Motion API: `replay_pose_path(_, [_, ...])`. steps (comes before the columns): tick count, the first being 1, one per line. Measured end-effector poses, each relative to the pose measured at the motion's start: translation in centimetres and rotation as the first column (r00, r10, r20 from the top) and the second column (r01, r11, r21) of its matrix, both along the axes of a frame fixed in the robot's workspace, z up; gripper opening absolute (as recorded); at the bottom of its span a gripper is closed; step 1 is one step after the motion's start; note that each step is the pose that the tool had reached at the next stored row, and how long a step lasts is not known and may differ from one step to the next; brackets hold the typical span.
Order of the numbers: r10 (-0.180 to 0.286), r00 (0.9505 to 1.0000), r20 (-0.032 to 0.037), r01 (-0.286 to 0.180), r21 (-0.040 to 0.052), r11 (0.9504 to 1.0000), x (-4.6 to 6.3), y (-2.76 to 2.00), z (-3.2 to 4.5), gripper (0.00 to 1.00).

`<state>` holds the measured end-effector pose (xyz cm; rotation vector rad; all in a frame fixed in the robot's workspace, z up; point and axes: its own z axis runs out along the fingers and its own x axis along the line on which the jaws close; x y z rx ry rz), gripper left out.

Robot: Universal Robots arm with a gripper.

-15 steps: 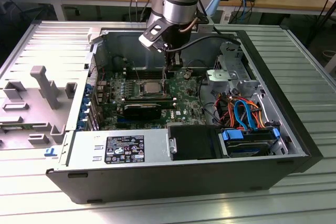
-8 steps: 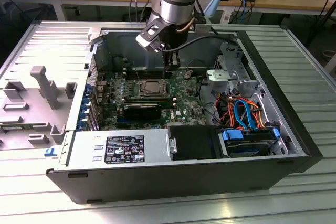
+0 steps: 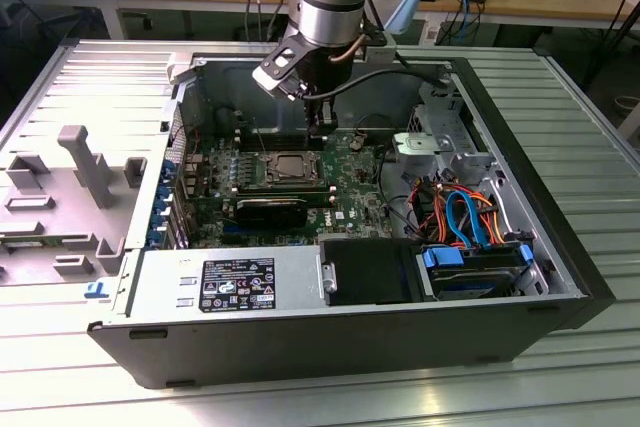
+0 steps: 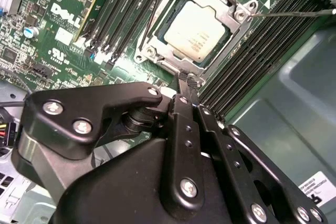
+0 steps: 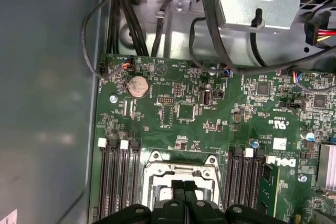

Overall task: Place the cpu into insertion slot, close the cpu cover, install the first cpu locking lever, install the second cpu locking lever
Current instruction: 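Close the cpu cover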

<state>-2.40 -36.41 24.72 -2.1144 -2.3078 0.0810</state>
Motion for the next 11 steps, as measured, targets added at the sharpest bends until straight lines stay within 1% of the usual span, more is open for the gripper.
replay_pose_path(7, [0.000, 1.0000, -0.0001, 0.000, -0.0002, 1.0000, -0.6, 0.00, -0.43, 0.11])
replay_pose_path(11, [0.000, 1.0000, -0.0001, 0.000, -0.0002, 1.0000, -1.2, 0.00, -0.80, 0.11])
